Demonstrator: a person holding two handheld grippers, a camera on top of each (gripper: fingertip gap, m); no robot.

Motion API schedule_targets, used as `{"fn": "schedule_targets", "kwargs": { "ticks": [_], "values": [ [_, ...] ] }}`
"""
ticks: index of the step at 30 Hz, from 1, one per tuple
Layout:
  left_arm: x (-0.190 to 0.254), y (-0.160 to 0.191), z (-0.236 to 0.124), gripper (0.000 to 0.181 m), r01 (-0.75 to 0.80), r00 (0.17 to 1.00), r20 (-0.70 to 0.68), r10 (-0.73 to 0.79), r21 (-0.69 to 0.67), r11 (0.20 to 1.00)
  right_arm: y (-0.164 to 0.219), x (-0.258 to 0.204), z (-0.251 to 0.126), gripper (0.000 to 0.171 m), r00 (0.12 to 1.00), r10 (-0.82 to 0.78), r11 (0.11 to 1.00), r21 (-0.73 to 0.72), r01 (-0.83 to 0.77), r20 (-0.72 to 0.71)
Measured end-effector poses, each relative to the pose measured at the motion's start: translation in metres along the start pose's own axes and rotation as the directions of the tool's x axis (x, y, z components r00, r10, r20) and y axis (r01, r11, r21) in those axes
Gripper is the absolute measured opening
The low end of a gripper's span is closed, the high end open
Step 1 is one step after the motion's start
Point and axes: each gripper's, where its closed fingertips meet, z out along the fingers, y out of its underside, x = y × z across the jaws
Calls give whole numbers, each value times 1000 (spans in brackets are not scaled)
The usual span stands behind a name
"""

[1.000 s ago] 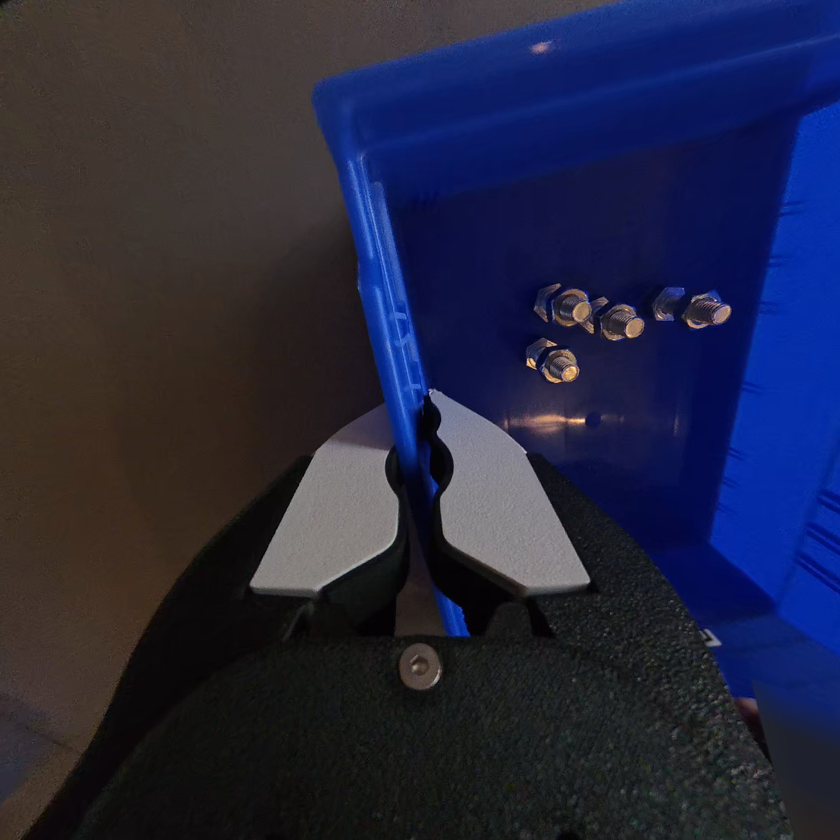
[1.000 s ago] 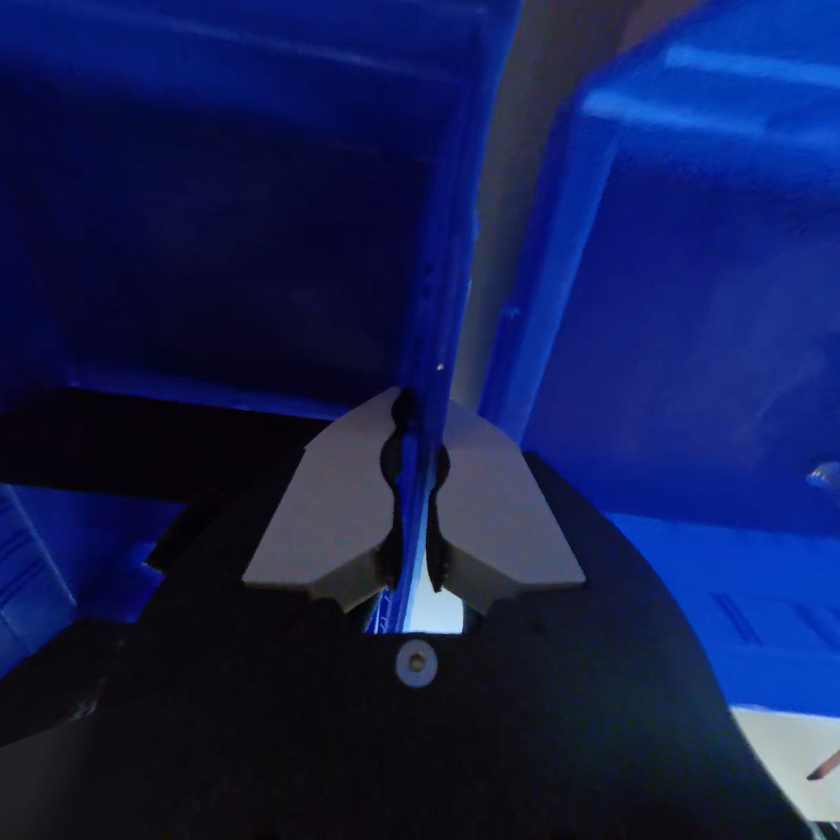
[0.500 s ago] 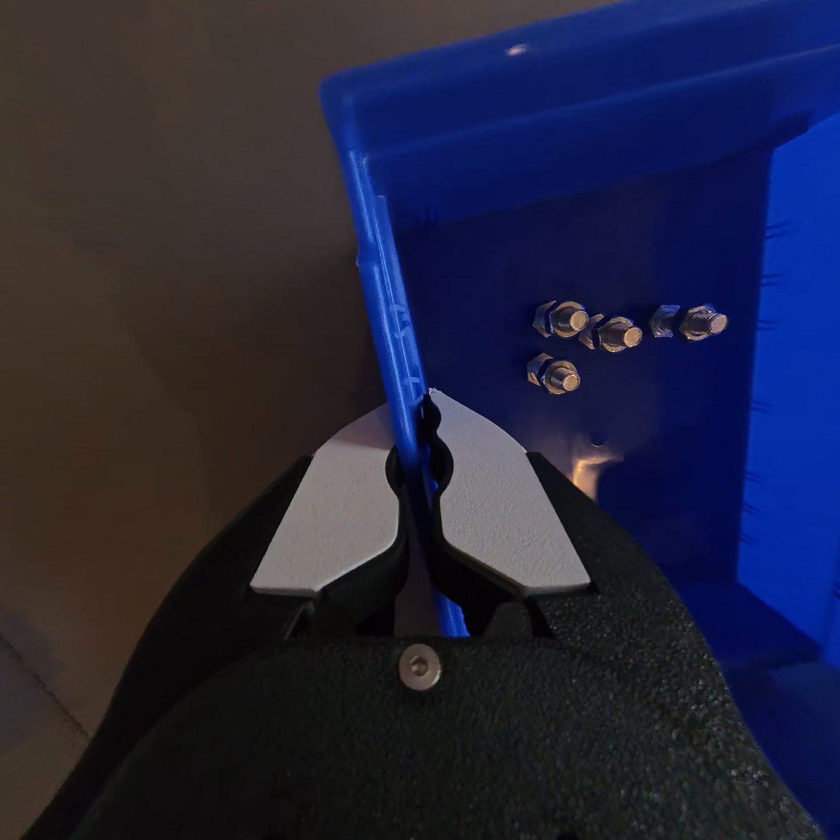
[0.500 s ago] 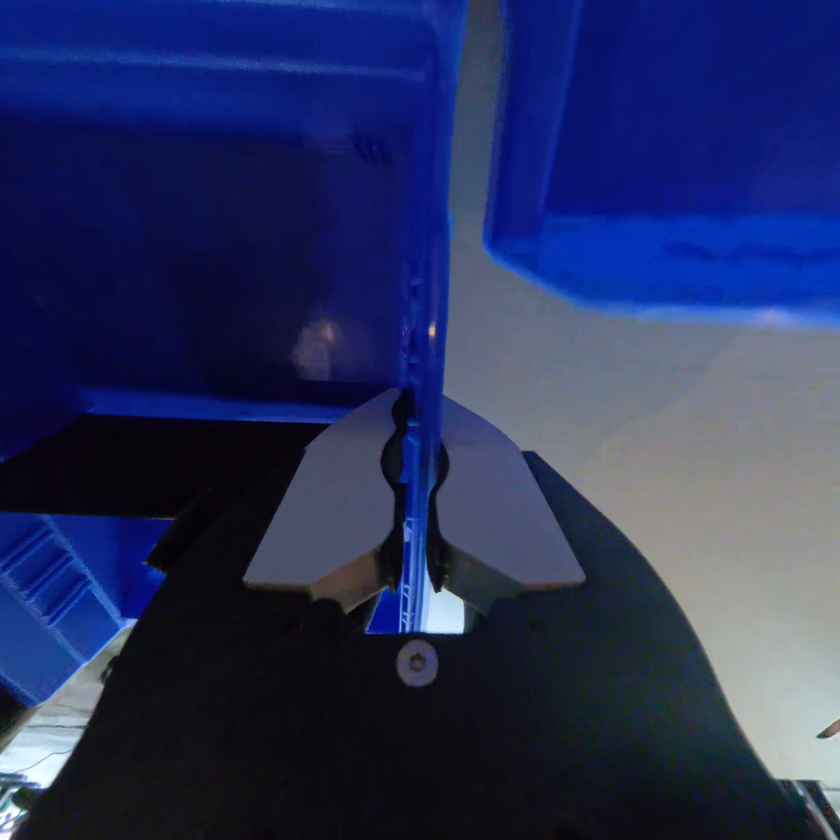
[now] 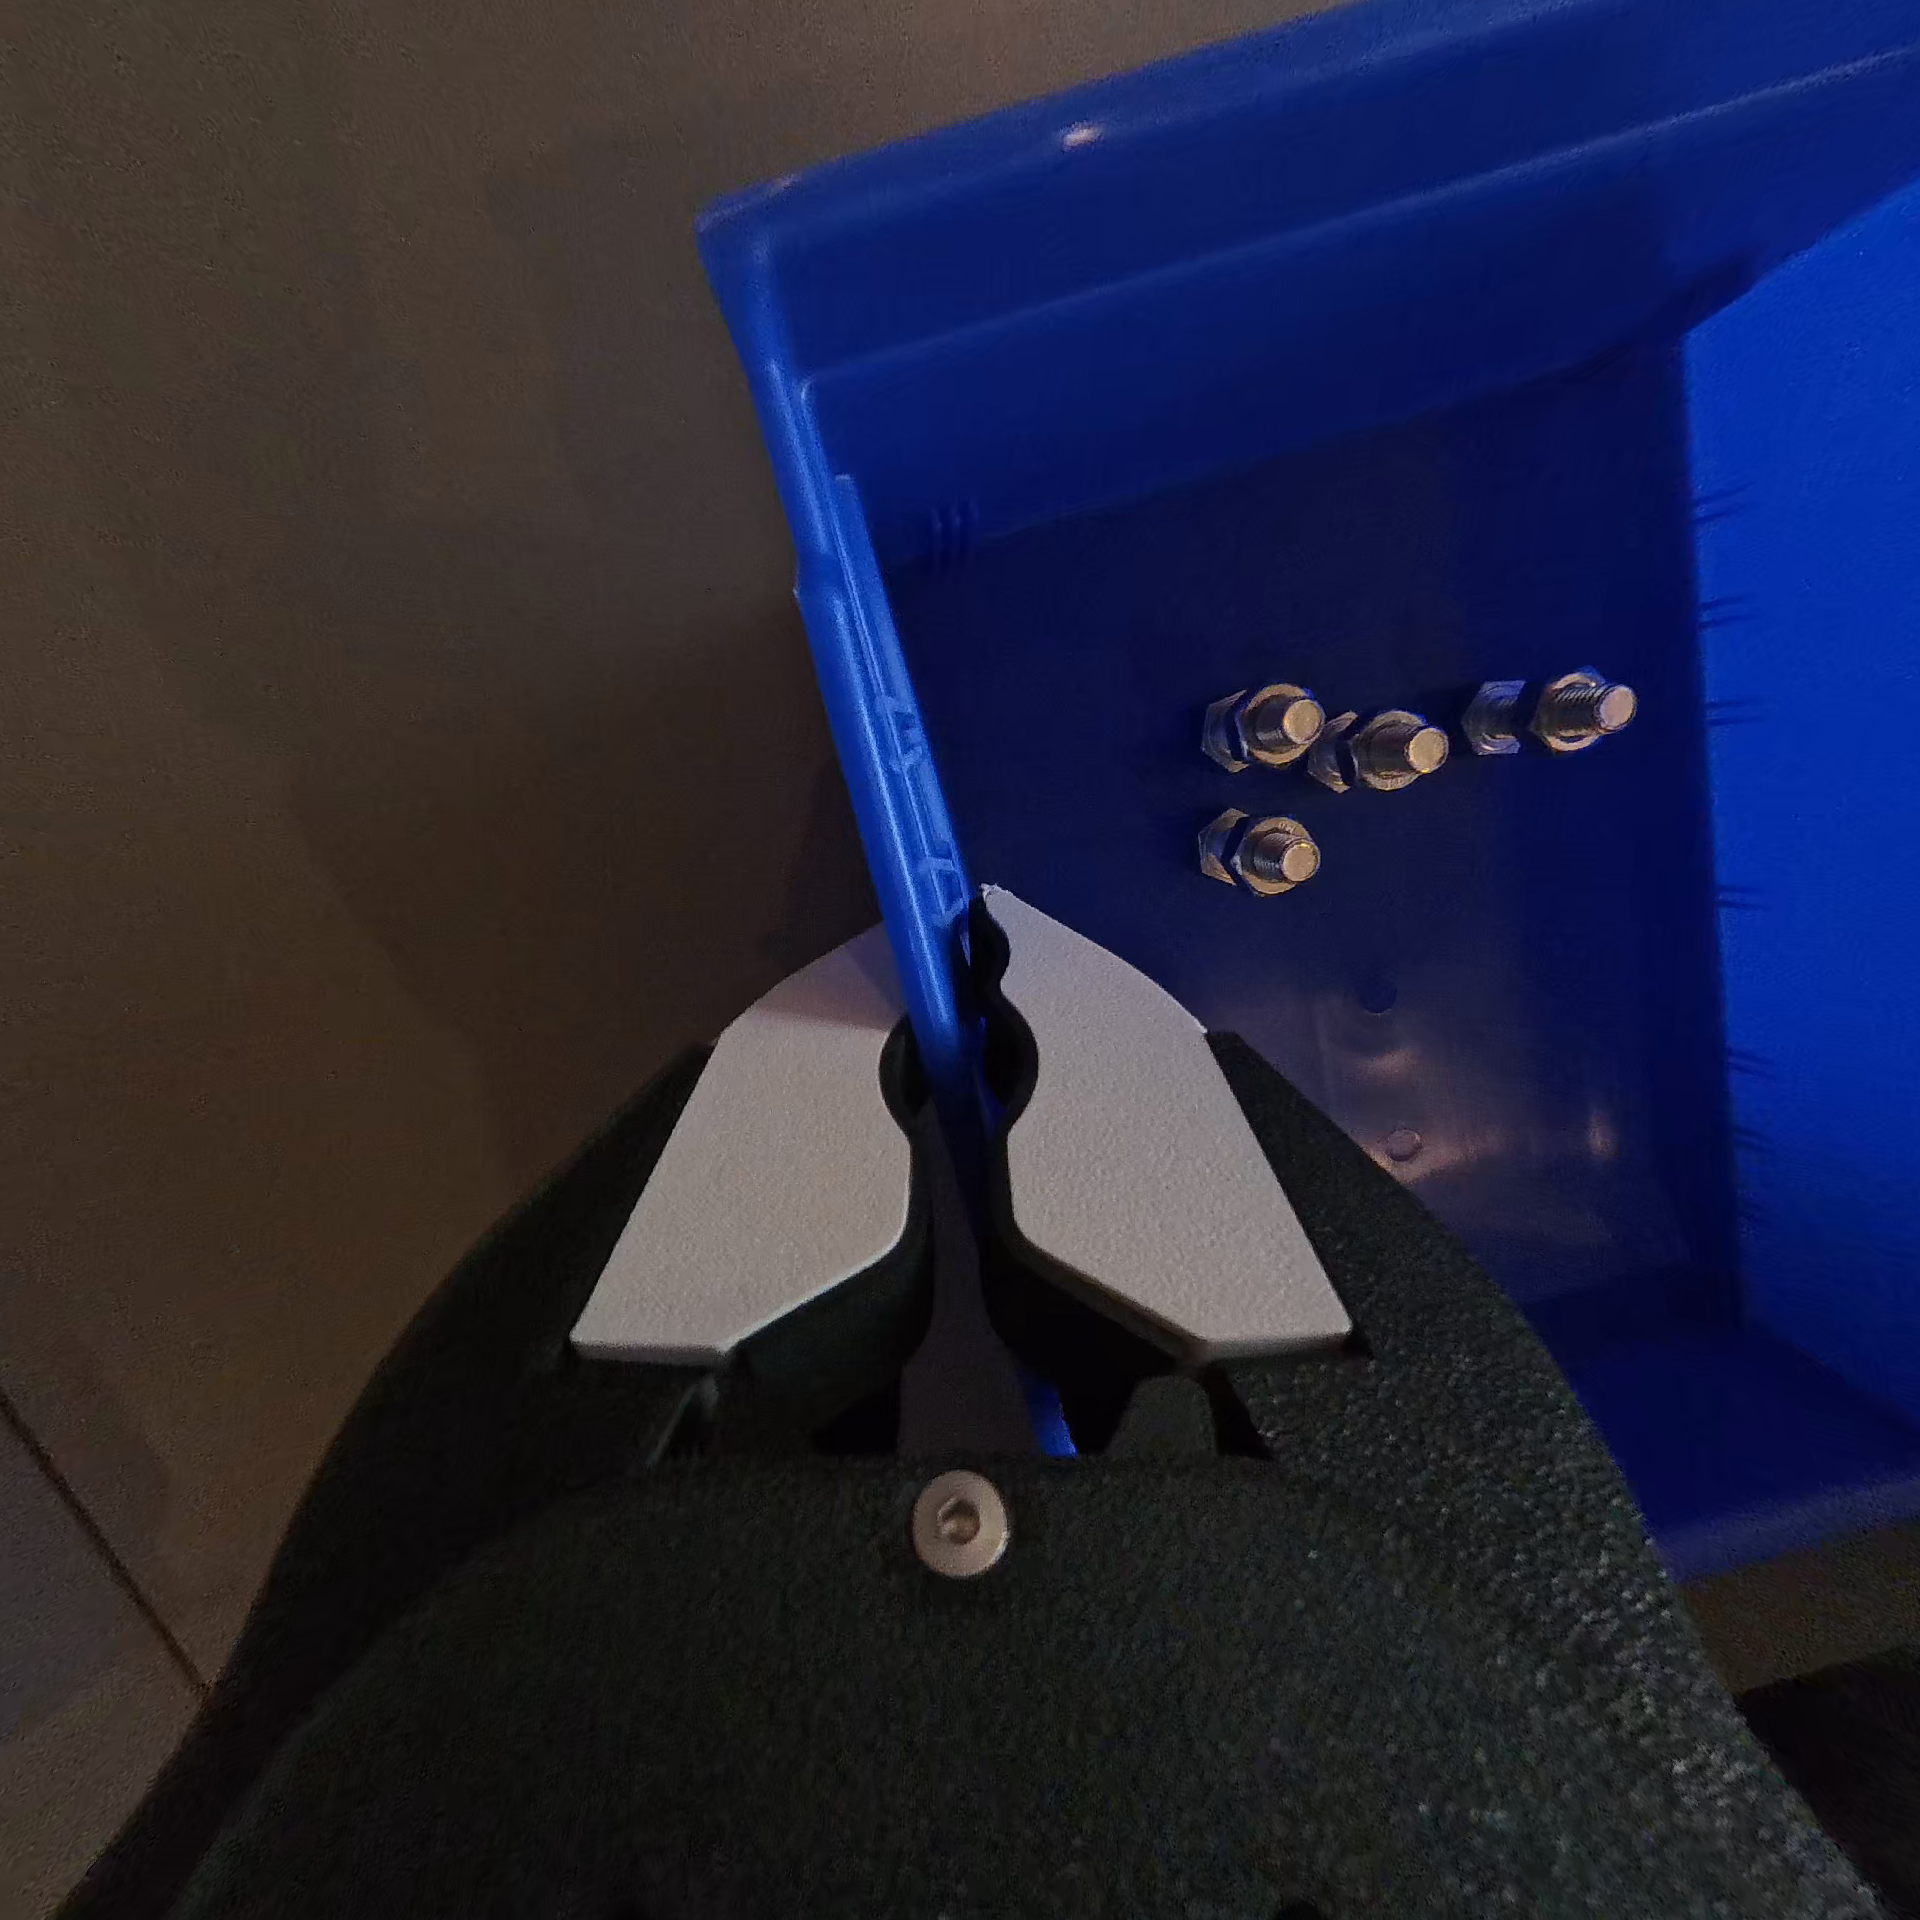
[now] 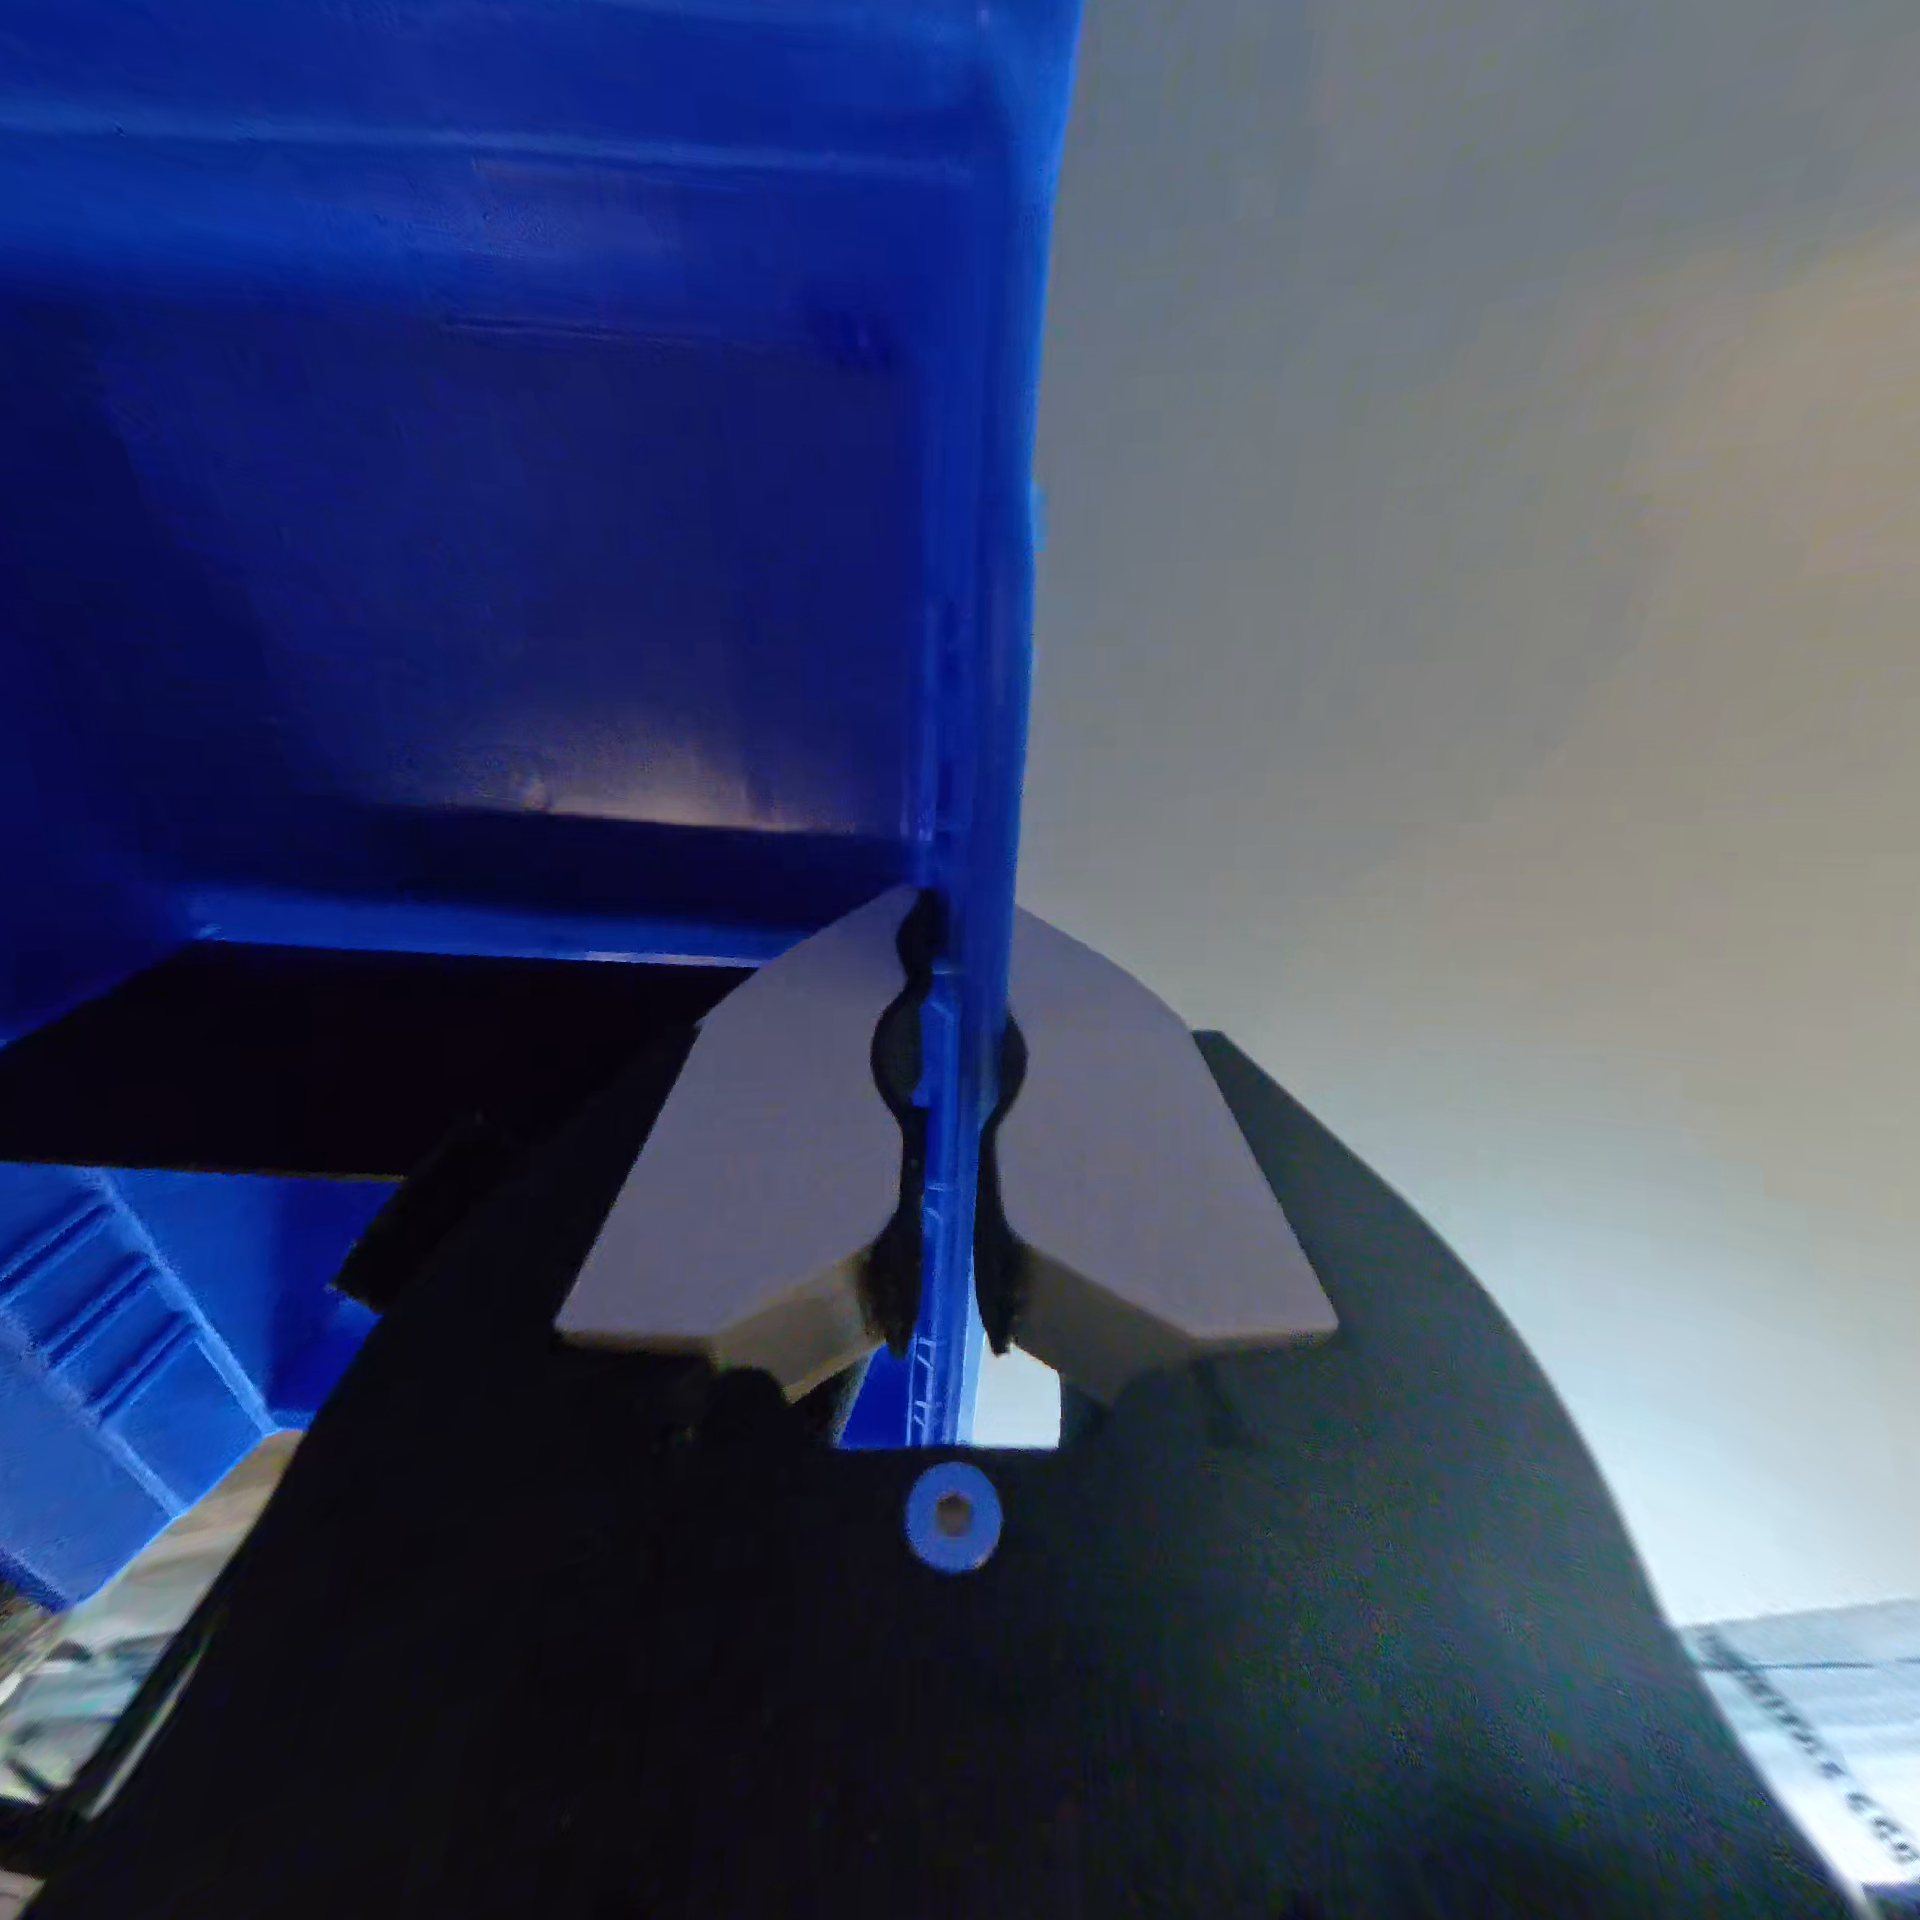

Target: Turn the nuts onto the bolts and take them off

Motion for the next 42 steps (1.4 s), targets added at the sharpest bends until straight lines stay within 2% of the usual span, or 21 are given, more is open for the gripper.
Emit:
{"fn": "schedule_targets", "kwargs": {
  "ticks": [5,8,13,18,21,32,37,42],
  "values": [
    [0,11,-4,4,-3,1000,-6,3,10,1000,35,58,-3,3,979,204,979,18,-203,-2],
    [2,19,-7,4,18,1000,-27,-17,30,999,56,92,-5,3,933,359,933,36,-359,5],
    [7,32,-12,4,50,998,-28,-49,43,998,92,141,-8,3,813,581,811,68,-581,20],
    [17,39,-15,5,118,992,-51,-114,84,989,130,179,-10,4,674,737,666,125,-735,40],
    [20,45,-17,4,101,995,7,-102,80,992,150,193,-12,4,607,793,594,156,-789,50],
    [31,60,-22,4,243,969,24,-247,96,965,207,225,-15,4,429,903,417,237,-877,1],
    [33,63,-23,4,271,962,17,-274,105,957,216,233,-16,4,420,907,404,259,-878,11],
    [32,61,-22,4,225,973,37,-229,101,969,217,237,-16,3,424,905,407,260,-876,12]
  ]
}}
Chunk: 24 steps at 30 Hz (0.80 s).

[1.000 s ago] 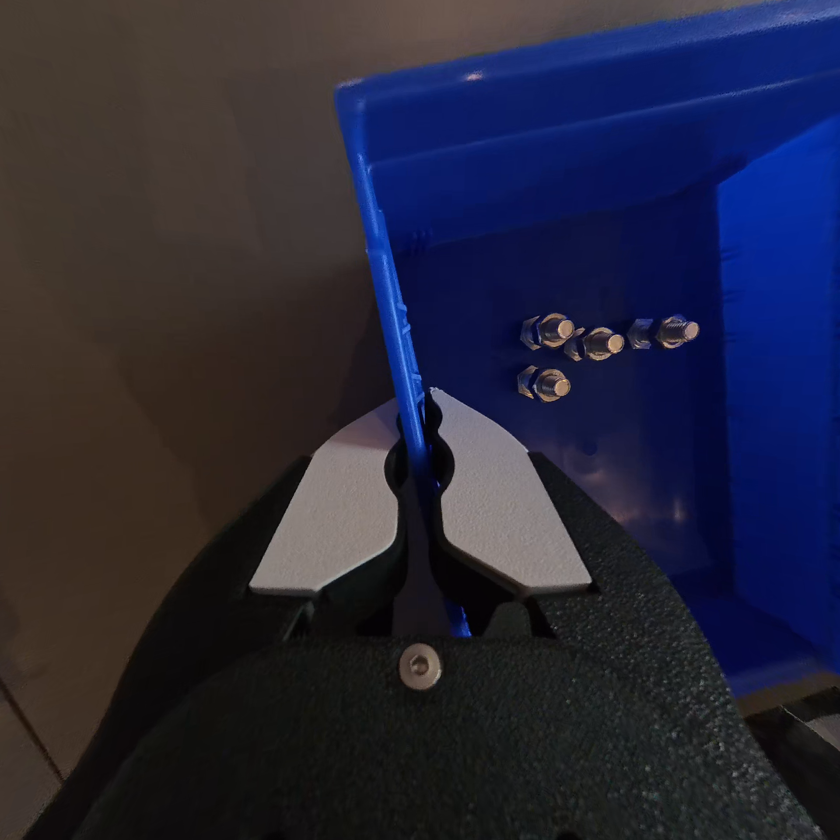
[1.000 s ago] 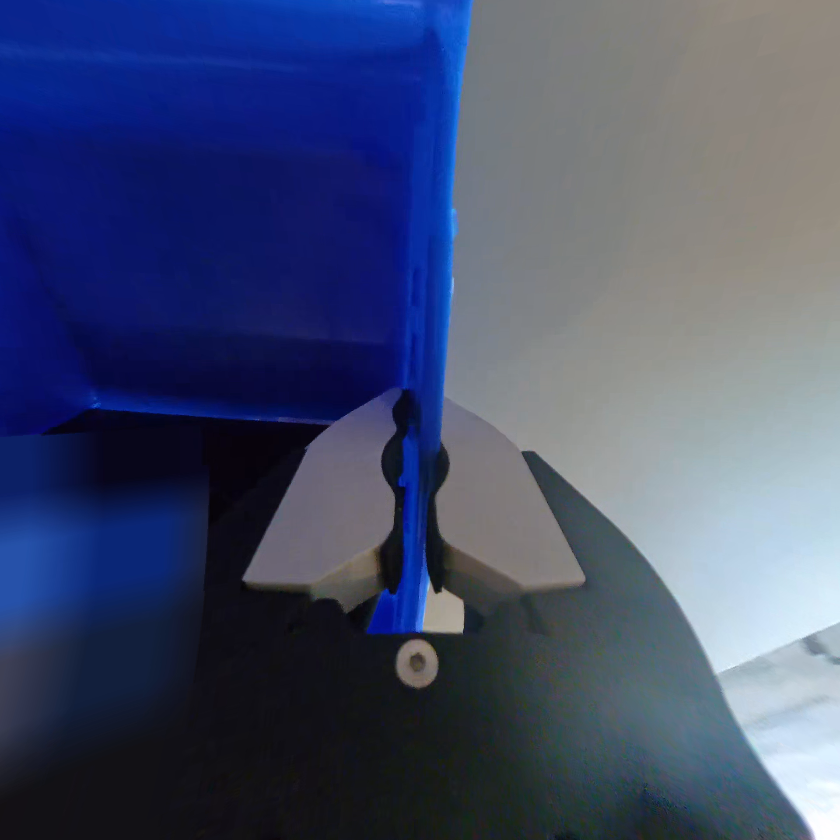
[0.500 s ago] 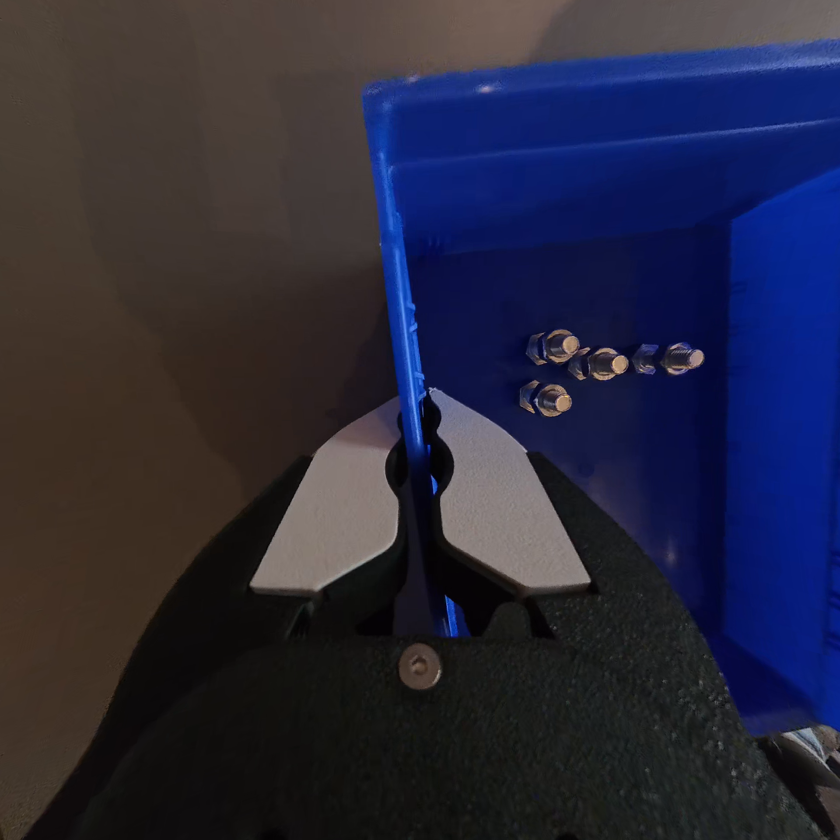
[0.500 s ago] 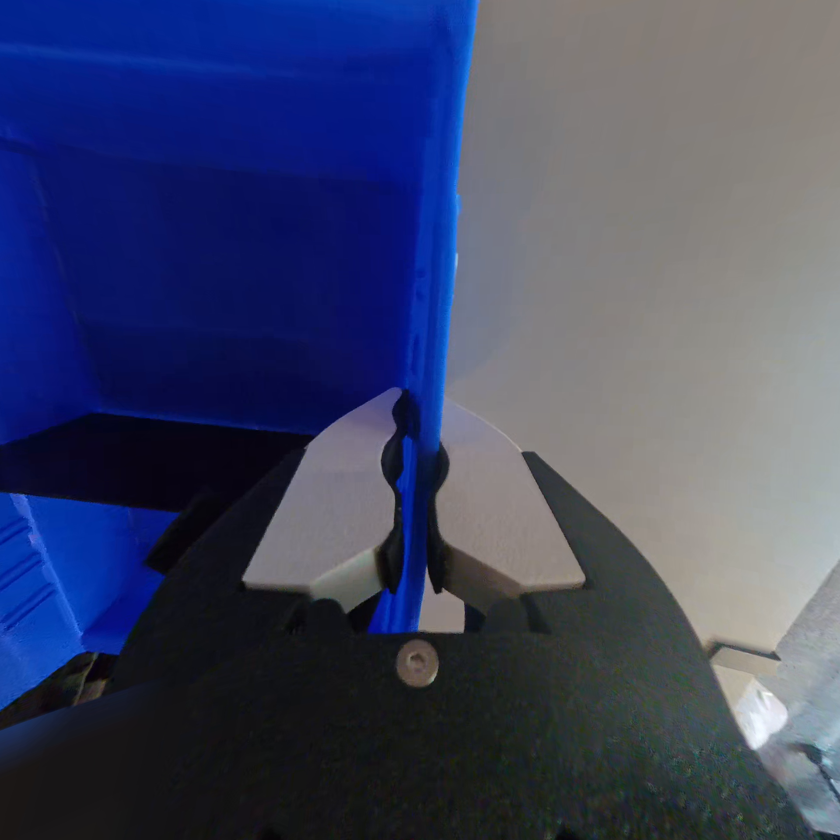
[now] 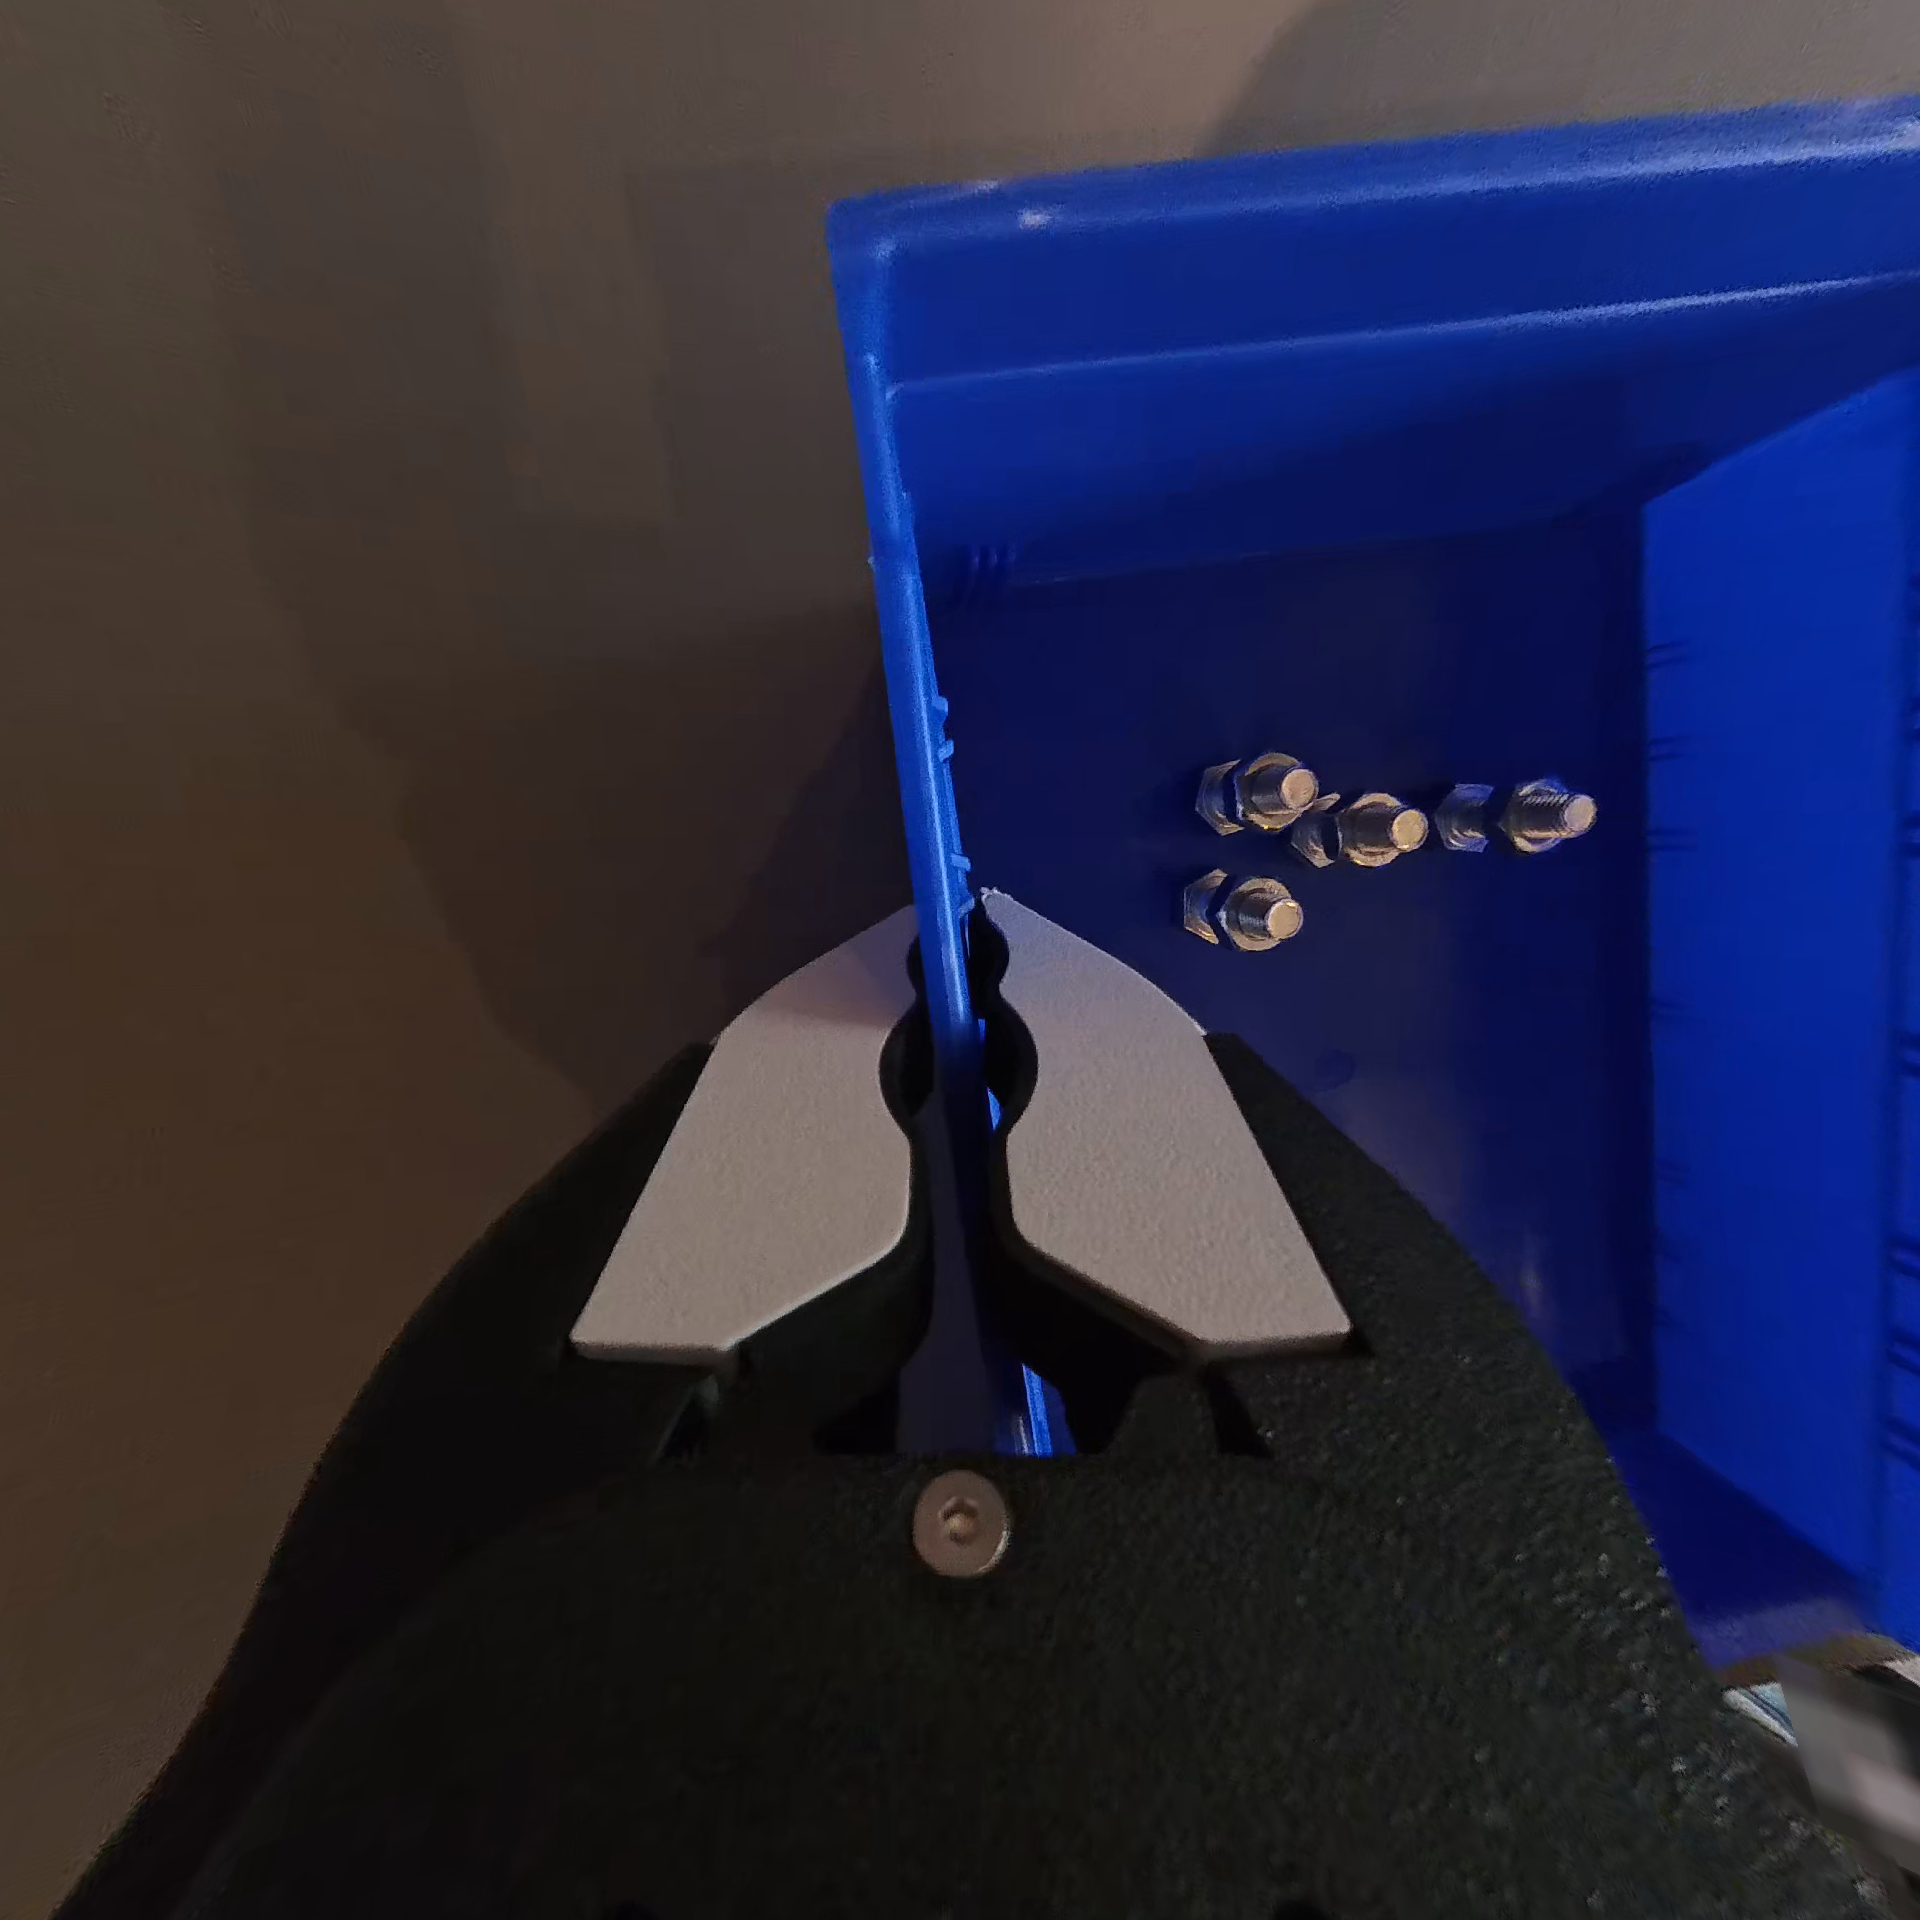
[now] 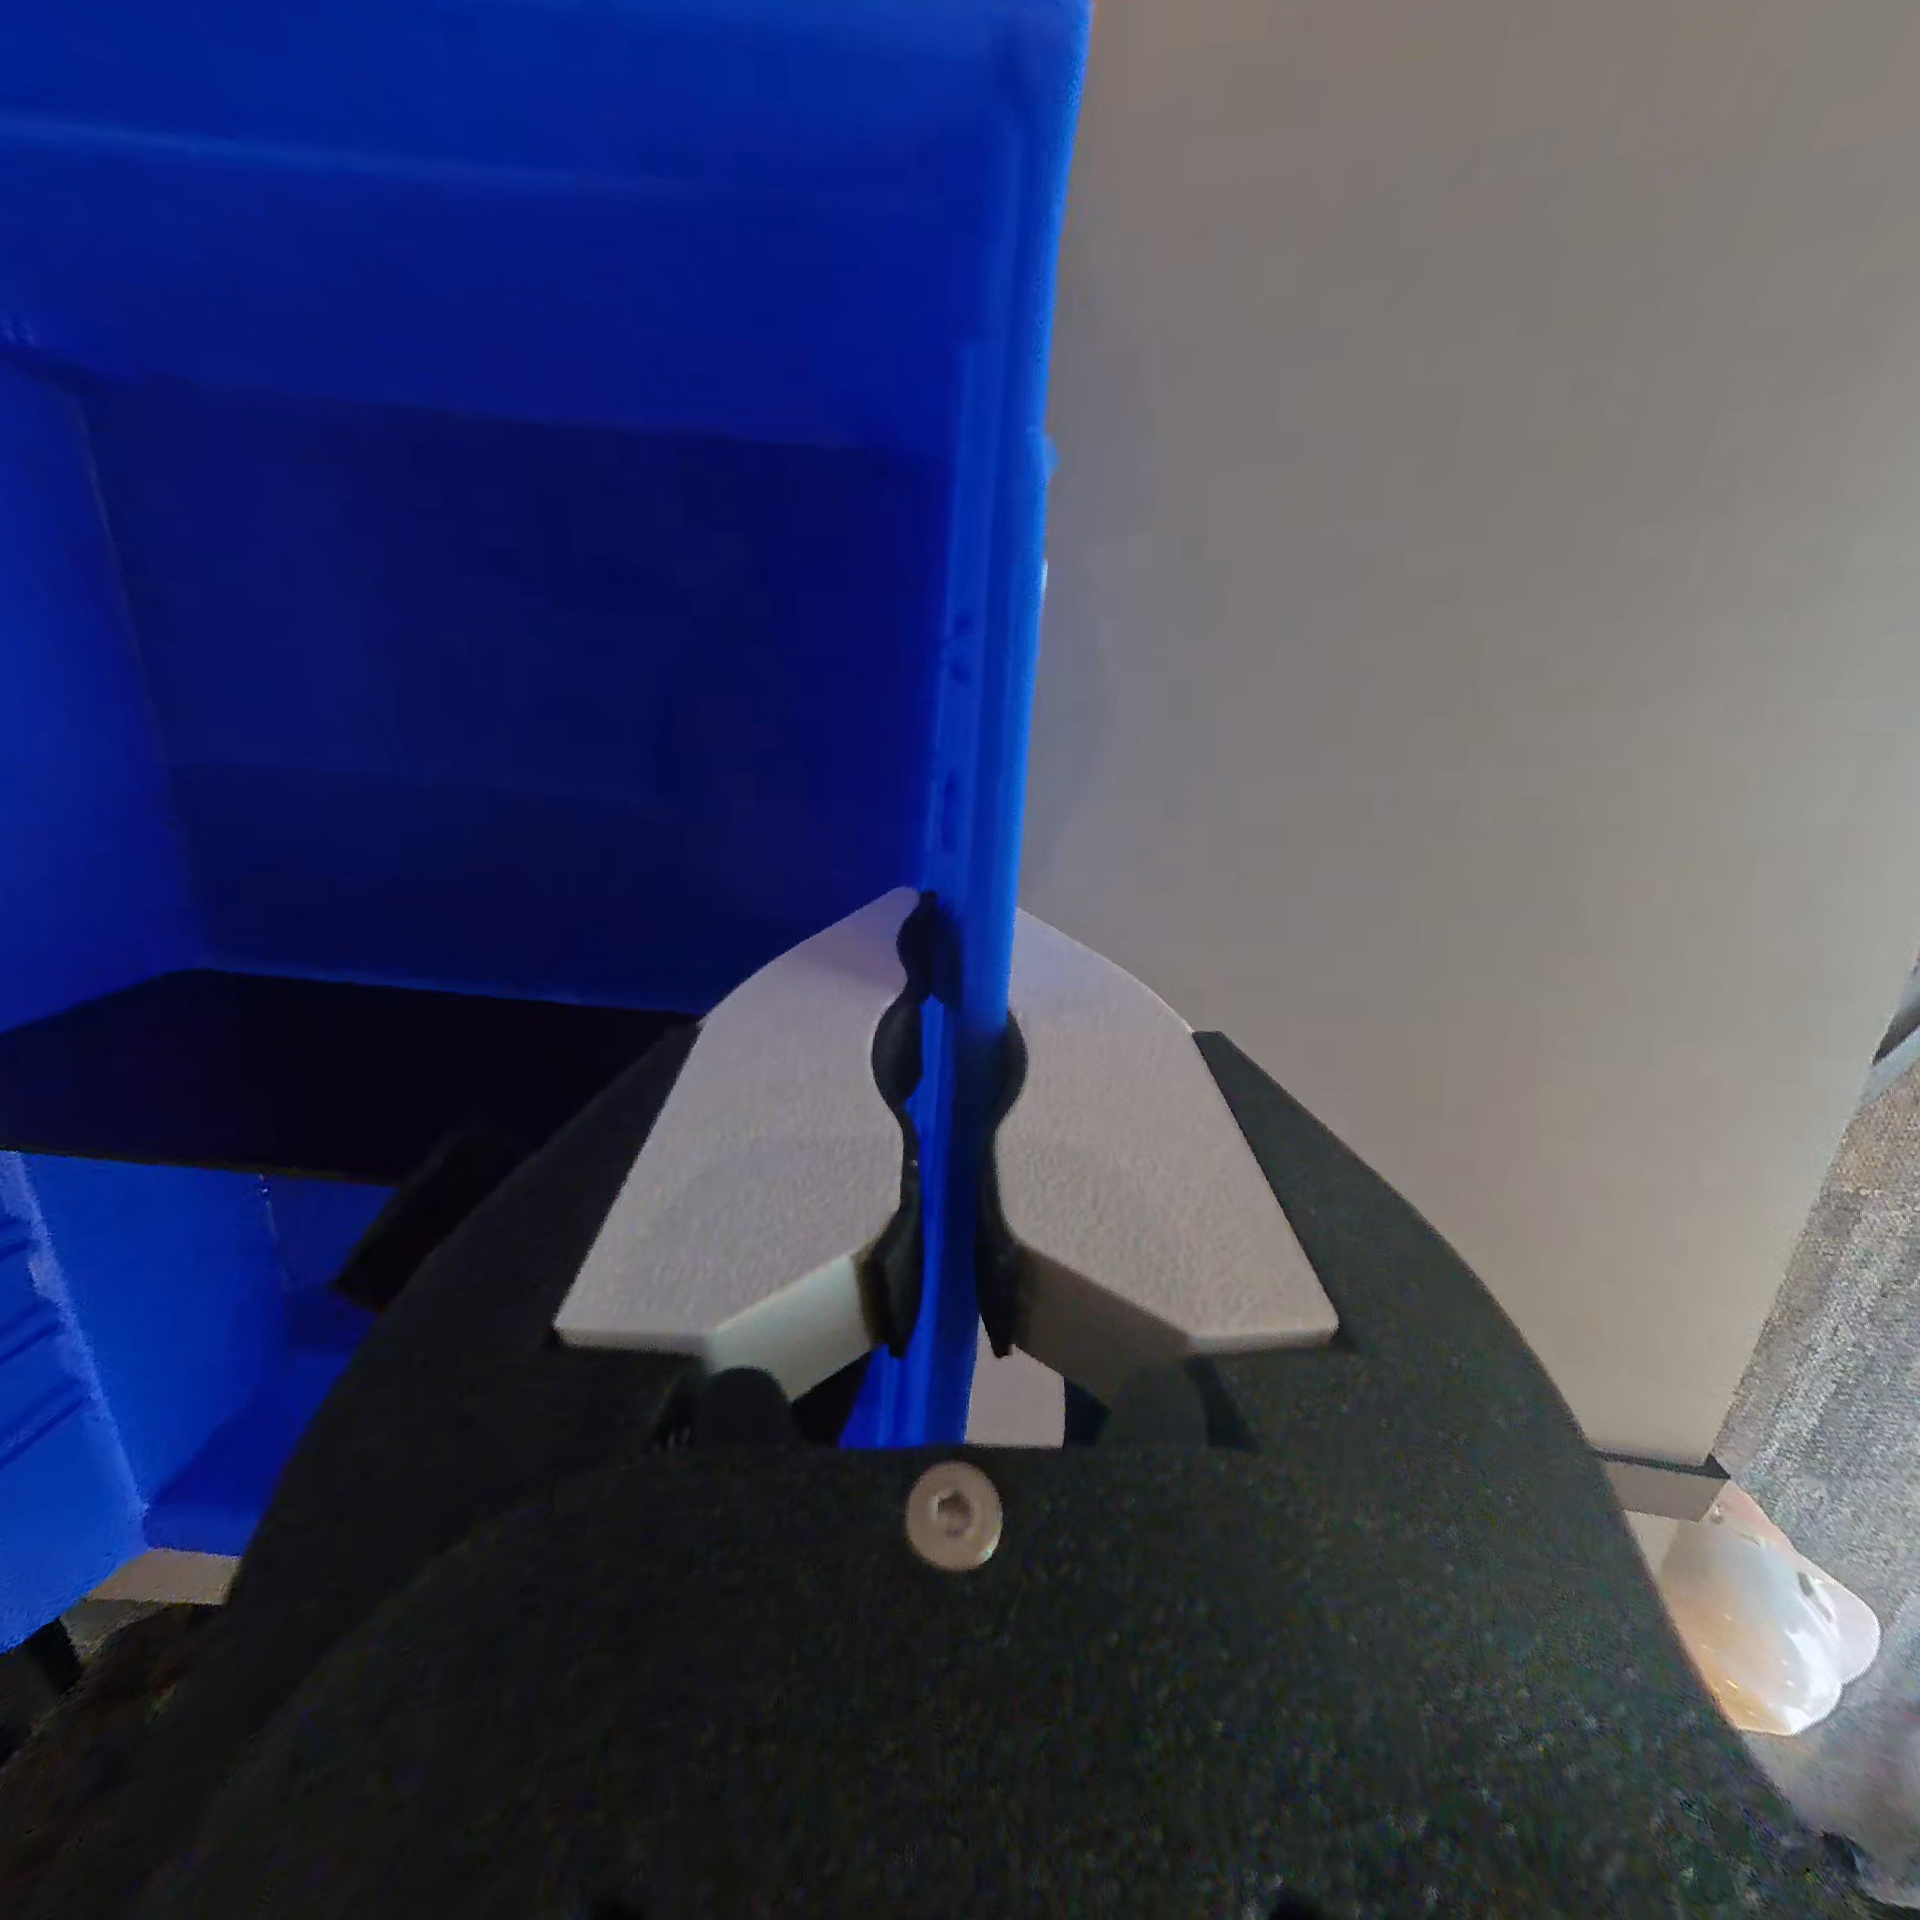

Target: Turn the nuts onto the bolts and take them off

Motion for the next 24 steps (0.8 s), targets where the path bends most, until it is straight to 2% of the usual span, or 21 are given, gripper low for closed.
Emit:
{"fn": "schedule_targets", "kwargs": {
  "ticks": [5,12,15,20,21,22,24],
  "values": [
    [2,-5,3,4,-44,999,5,44,0,999,-3,-1,0,3,1000,5,1000,13,-5,-15],
    [16,-9,6,5,-13,999,-52,13,0,1000,-10,-36,4,4,1000,9,1000,5,-9,-6],
    [16,-9,6,4,-51,998,-24,51,3,999,-9,-42,5,4,1000,25,1000,10,-25,3],
    [16,-14,4,5,-87,996,-12,87,46,995,-14,-43,2,4,1000,6,997,79,-7,14],
    [18,-20,1,8,-92,995,-18,94,97,991,-18,-42,0,7,1000,1,993,117,-2,10],
    [19,-25,-2,21,-87,995,-30,92,141,986,-22,-41,-3,18,1000,-7,989,147,7,-1],
    [21,-36,-12,51,-86,995,-37,96,217,972,-26,-38,-11,48,999,-38,983,181,43,-34]
  ]
}}
